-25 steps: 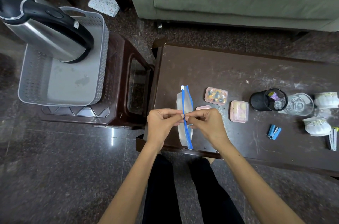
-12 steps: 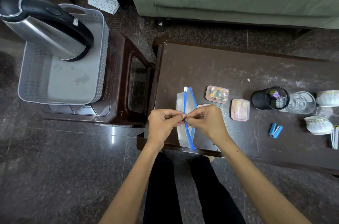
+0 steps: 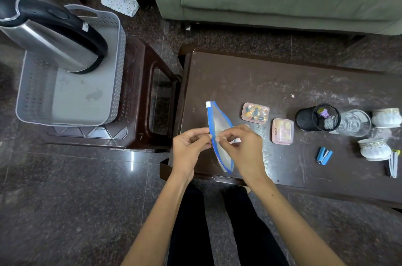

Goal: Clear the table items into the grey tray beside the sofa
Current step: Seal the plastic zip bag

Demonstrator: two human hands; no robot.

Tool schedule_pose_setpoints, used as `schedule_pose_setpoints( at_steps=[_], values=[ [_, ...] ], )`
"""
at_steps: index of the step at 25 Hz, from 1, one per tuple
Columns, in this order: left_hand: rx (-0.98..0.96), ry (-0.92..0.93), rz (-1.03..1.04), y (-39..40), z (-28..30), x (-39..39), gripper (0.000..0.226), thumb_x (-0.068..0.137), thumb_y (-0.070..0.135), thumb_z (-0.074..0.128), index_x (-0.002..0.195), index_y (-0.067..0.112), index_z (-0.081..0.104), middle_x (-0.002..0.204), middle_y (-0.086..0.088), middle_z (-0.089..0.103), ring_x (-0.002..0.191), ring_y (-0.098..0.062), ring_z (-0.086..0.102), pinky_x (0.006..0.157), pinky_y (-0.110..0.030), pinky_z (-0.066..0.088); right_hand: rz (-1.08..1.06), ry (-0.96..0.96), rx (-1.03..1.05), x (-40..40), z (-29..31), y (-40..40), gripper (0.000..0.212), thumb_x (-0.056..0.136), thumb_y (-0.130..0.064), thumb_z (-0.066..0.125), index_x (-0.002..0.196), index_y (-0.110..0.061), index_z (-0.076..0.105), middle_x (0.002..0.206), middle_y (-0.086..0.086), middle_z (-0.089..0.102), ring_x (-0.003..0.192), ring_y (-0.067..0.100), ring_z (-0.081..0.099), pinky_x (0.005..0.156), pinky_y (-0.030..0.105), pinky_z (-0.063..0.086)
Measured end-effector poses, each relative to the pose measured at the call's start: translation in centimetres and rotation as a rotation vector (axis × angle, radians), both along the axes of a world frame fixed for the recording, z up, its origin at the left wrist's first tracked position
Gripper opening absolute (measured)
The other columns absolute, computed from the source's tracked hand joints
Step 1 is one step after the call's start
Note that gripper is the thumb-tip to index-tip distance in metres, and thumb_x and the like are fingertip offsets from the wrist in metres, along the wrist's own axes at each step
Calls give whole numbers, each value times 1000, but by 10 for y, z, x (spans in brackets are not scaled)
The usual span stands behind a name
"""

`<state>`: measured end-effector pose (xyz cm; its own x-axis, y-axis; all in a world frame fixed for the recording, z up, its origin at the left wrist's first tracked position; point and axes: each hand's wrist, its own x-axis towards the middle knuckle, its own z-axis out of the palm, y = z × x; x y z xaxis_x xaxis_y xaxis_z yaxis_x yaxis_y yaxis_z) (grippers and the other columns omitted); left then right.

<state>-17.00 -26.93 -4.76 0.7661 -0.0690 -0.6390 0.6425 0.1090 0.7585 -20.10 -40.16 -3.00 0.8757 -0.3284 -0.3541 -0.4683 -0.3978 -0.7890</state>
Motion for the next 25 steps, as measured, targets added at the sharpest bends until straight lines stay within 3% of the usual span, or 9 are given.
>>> schedule_pose_setpoints(
  at_steps=[2,7,10,13,16,18,21,23,25],
  values=[
    [8,12,31,0,-1,-2,17,84,-2,63,88,10,74,75,-8,71,72,-14,69,64,-20,56,56,3,-243,-3,-4,-2,9,74,-19,78,82,-23,75,100,-6,55,91,8,52,69,22,45],
    [164,12,32,0,-4,-3,18,84,0,59,94,14,61,81,-9,64,77,-20,61,71,-30,54,236,89,-273,1,-9,-3,32,81,5,57,103,-11,73,113,6,67,91,23,65,76,25,48],
    [469,-246,-50,8,-2,-1,25,81,-2,56,92,19,48,78,-2,57,67,-18,55,64,-27,49,148,76,-381,4,-9,-20,33,80,5,53,103,-8,72,111,7,66,81,30,65,70,31,49],
    [630,-397,-259,10,-3,1,20,86,1,53,91,19,58,92,-3,53,68,-7,53,66,-27,46,191,77,-436,3,-9,-21,33,82,2,52,109,-7,68,113,9,63,78,32,63,66,38,52],
    [669,-424,-323,0,-4,-4,20,87,12,63,107,15,61,100,1,48,68,2,54,67,-10,45,288,89,-410,2,-5,-11,35,84,1,52,115,-9,65,114,9,60,79,31,63,66,38,53],
    [709,-436,-324,-2,-6,-3,32,84,5,64,115,11,60,104,3,46,74,2,54,72,1,40,268,106,-483,0,-3,-11,33,82,0,55,112,-9,65,114,5,57,88,25,60,61,38,52],
    [717,-505,-341,3,-4,4,39,82,-5,59,118,9,61,109,-2,54,81,-5,54,75,1,40,182,71,-424,0,4,-15,20,84,-9,53,98,-21,57,97,-22,45,91,2,47,59,33,40],
    [718,-586,-409,3,-2,6,42,80,-7,58,119,10,62,110,1,56,73,-4,53,71,-2,41,506,38,-368,-1,8,-13,19,86,-7,46,99,-18,53,102,-27,46,93,5,47,68,33,42],
    [717,-658,-475,-1,0,5,46,78,-8,57,120,10,62,111,1,58,67,-3,48,70,0,38,873,27,-458,3,4,-13,32,86,2,43,116,-3,52,134,-3,46,120,22,45,85,34,46]
  ],
)
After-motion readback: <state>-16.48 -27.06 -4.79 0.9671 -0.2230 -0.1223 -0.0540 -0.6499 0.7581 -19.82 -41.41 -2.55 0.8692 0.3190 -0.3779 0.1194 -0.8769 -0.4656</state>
